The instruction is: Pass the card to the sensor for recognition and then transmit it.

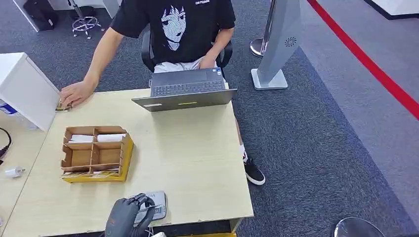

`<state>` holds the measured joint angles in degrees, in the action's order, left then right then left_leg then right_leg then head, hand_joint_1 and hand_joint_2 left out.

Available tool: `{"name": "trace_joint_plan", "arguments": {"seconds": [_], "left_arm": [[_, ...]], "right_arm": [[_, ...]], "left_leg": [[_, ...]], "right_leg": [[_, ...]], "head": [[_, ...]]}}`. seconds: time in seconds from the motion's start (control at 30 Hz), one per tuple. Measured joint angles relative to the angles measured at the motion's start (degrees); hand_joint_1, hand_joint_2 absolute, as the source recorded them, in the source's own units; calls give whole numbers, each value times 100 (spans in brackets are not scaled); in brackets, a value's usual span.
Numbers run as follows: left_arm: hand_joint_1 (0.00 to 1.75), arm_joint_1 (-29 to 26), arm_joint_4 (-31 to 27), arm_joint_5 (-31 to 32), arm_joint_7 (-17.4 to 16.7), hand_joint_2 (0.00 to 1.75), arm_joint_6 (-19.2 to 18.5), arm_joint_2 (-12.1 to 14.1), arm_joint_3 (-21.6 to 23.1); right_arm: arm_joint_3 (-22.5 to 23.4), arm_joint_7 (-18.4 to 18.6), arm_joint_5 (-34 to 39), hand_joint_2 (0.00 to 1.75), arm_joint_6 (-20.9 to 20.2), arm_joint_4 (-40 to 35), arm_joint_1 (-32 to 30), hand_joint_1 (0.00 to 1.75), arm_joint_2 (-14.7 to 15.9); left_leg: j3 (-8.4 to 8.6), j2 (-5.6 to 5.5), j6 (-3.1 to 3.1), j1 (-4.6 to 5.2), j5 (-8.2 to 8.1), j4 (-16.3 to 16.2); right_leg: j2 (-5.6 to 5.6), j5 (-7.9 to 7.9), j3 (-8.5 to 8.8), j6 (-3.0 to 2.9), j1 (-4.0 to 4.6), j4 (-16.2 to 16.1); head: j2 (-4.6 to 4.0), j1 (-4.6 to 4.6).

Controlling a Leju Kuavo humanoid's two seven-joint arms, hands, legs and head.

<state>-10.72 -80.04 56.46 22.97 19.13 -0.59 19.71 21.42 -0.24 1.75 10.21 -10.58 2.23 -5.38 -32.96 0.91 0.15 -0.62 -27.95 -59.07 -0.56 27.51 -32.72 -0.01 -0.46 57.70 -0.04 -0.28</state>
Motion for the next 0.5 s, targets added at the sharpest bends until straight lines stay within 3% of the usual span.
{"name": "trace_joint_plan", "arguments": {"seconds": [0.1, 0.17, 0.27, 0.5], "left_arm": [[175, -13, -545, 333, 28, 175, 8, -120, -7], [175, 54, -1139, 725, -98, 175, -53, -218, -50], [175, 394, -1684, 767, -332, 175, -183, -236, -177], [175, 1470, -1870, 1272, -818, 175, -544, -218, -601]], "right_arm": [[0, 2, -123, 175, -9, -2, 1, 0, 2], [0, -2, -253, 175, -52, 0, 0, 0, 9], [-13, -9, -417, 175, -111, -2, 5, 0, 15], [-59, 55, -713, 175, -221, -2, 15, 0, 55]], "left_leg": [[-1, -2, 1, 0, 1, -1], [-2, -3, 2, 1, 2, -2], [-1, -4, 2, 1, 2, -2], [0, -15, -4, -1, 16, -2]], "right_leg": [[-3, 0, 0, 0, 0, 0], [-4, -2, 0, 1, 0, 0], [-7, -4, 1, 1, 0, 0], [-12, -9, 3, -1, 1, 3]], "head": [[0, 0], [0, 2], [0, -2], [0, 0]]}}
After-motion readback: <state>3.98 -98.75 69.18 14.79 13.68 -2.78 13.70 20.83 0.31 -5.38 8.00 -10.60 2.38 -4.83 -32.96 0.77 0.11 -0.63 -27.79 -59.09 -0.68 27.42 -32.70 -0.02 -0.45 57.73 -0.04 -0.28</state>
